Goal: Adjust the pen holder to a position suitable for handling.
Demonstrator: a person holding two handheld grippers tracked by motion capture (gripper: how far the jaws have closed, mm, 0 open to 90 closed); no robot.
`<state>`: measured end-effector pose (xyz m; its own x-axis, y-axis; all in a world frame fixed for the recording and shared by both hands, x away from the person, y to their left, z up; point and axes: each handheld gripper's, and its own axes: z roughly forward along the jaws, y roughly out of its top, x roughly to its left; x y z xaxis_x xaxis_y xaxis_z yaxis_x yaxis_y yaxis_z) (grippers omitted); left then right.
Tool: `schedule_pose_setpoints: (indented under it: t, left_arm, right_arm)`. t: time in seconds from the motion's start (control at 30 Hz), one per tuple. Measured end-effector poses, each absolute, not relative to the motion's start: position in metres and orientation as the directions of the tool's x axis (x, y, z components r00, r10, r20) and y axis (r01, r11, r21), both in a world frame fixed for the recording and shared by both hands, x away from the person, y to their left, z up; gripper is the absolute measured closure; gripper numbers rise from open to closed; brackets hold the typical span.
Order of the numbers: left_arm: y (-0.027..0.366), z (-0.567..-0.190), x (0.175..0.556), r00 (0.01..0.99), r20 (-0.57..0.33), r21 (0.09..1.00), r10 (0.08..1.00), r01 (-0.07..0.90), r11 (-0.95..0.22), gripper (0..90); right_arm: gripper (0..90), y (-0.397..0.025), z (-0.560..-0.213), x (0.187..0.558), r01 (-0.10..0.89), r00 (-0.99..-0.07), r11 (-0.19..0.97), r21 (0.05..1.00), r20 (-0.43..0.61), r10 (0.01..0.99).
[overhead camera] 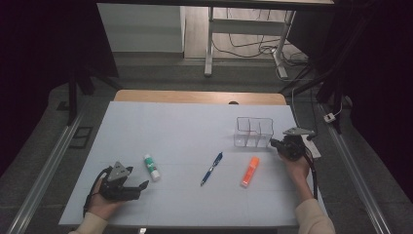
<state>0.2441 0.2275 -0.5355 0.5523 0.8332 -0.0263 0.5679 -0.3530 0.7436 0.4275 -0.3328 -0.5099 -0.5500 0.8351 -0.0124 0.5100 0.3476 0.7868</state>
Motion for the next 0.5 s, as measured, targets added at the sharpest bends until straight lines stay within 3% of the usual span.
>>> schedule_pose_setpoints:
  t: [0.5]
  left_arm:
    - [0.228, -0.536, 0.245, 0.55, -0.034, 0.743, 0.834, 0.572, -0.347, 19.3]
  right_arm:
    - [89.4, -0.321, -0.509, 0.428, 0.514, -0.565, 0.361, 0.778, -0.01, 0.825]
